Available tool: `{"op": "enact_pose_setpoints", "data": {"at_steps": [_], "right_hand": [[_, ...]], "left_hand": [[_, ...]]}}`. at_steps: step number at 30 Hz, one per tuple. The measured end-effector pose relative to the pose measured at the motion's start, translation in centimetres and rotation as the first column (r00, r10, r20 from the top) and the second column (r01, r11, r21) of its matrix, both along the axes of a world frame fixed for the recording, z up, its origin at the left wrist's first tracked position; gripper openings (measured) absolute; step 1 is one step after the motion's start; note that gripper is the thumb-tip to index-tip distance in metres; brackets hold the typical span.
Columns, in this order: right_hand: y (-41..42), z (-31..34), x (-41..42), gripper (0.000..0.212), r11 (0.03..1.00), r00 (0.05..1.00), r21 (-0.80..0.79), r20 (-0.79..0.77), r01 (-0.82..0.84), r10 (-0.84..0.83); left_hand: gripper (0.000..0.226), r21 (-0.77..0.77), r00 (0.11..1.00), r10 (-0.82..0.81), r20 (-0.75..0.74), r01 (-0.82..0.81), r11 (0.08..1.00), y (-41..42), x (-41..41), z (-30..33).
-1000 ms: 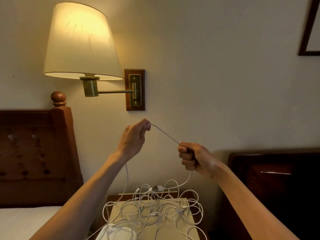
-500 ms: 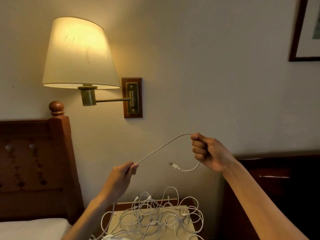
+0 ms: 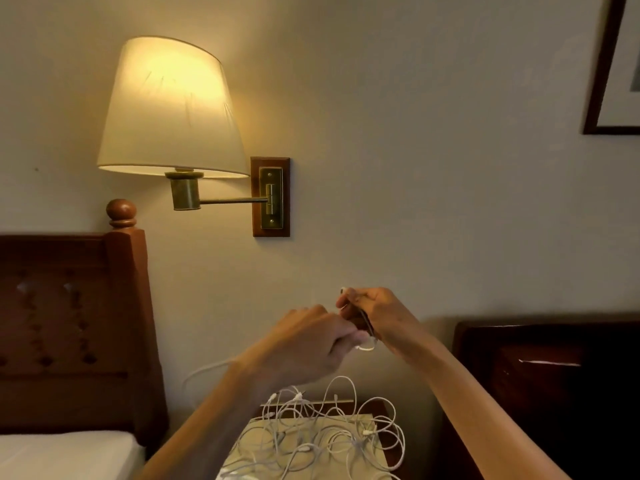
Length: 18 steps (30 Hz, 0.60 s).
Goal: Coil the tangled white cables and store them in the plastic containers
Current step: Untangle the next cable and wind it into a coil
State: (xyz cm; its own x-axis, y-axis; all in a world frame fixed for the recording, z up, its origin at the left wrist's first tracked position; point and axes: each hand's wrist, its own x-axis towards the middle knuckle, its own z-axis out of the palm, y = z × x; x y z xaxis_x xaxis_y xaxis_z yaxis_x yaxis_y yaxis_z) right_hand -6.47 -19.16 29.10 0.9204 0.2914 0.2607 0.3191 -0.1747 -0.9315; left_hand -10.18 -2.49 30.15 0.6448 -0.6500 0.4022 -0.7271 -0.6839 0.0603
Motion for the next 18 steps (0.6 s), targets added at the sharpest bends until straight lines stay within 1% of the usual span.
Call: {"op": "enact_pose_setpoints", "data": {"at_steps": [2, 4, 6, 8, 10, 12, 13, 16, 18], "right_hand": [[-0.2, 0.1, -0.3, 0.042, 0.999, 1.000, -0.045, 0.011, -0.026, 0.026], [-0.3, 0.1, -0.5, 0.042, 0.994, 0.994, -0.011, -0.012, -0.107, 0.107], [-0.4, 0.1, -0.8, 0.040, 0.986, 0.985, 0.044, -0.048, -0.161, 0.163], [-0.5, 0.1, -0.7, 0.040, 0.967, 0.968, 0.150, -0.113, -0.207, 0.225], [-0.7, -0.1, -0.5, 0.040, 0.913, 0.923, 0.314, -0.197, -0.259, 0.329], [-1.1, 0.0, 0.0, 0.038, 0.799, 0.833, 0.488, -0.226, -0.352, 0.505], [-1.4, 0.3, 0.2, 0.036, 0.738, 0.785, 0.558, -0.228, -0.380, 0.577], [-2.3, 1.3, 0.6, 0.026, 0.628, 0.700, 0.661, -0.213, -0.410, 0.681], [-3.1, 2.1, 0.9, 0.020, 0.509, 0.610, 0.729, -0.159, -0.458, 0.776]], "left_hand": [[0.033, -0.083, 0.991, -0.023, 0.135, 0.035, 0.996, 0.4, 1.0, 0.2], [0.028, -0.138, 0.972, -0.026, 0.235, 0.060, 0.989, 0.7, 1.9, 0.1], [0.025, -0.192, 0.956, -0.006, 0.293, 0.065, 0.979, 0.8, 2.6, 0.1], [0.030, -0.252, 0.940, 0.027, 0.340, 0.063, 0.966, 0.9, 3.4, 0.2], [0.033, -0.303, 0.931, 0.046, 0.363, 0.071, 0.950, 1.1, 4.5, 0.1], [0.041, -0.366, 0.940, 0.038, 0.340, 0.095, 0.926, 1.6, 5.6, -0.2], [0.046, -0.419, 0.952, 0.024, 0.304, 0.111, 0.901, 2.0, 6.2, -0.6], [0.053, -0.601, 0.983, -0.046, 0.176, 0.144, 0.786, 3.6, 8.0, -2.0], [0.056, -0.696, 0.996, -0.045, 0.077, 0.086, 0.713, 5.0, 9.2, -3.9]]}}
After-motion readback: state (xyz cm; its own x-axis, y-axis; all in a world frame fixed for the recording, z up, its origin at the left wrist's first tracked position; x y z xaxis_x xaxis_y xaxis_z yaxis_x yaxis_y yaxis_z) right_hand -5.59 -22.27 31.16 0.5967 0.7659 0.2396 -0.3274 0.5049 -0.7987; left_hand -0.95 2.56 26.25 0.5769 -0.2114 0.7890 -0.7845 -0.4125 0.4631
